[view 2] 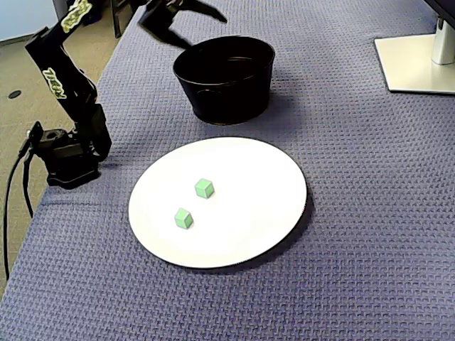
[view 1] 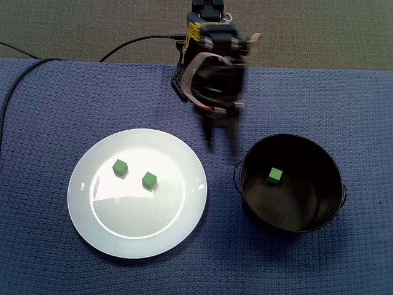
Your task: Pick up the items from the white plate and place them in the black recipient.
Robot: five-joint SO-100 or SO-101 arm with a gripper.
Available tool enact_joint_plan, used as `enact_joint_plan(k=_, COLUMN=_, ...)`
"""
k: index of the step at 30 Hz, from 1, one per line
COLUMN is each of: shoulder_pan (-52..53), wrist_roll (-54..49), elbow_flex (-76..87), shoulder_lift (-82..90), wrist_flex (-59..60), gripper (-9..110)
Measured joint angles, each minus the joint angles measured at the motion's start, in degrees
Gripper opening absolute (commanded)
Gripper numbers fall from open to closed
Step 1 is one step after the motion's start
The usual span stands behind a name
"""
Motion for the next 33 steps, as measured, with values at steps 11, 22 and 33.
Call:
enact_joint_plan(k=11, shoulder_pan=13.8, wrist_roll=11.51, elbow_flex=17.58, shoulder_lift=-6.59, wrist_flex=1.23, gripper=26)
enact_joint_plan(k=22, shoulder_pan=19.51, wrist_roll=24.7, elbow_flex=18.11, shoulder_lift=-24.26, wrist_flex=-7.38, gripper=24)
enact_joint_plan(k=33, shoulder_pan=19.42, wrist_roll=29.79, elbow_flex=16.52, shoulder_lift=-33.57, wrist_flex=-13.18, gripper=21)
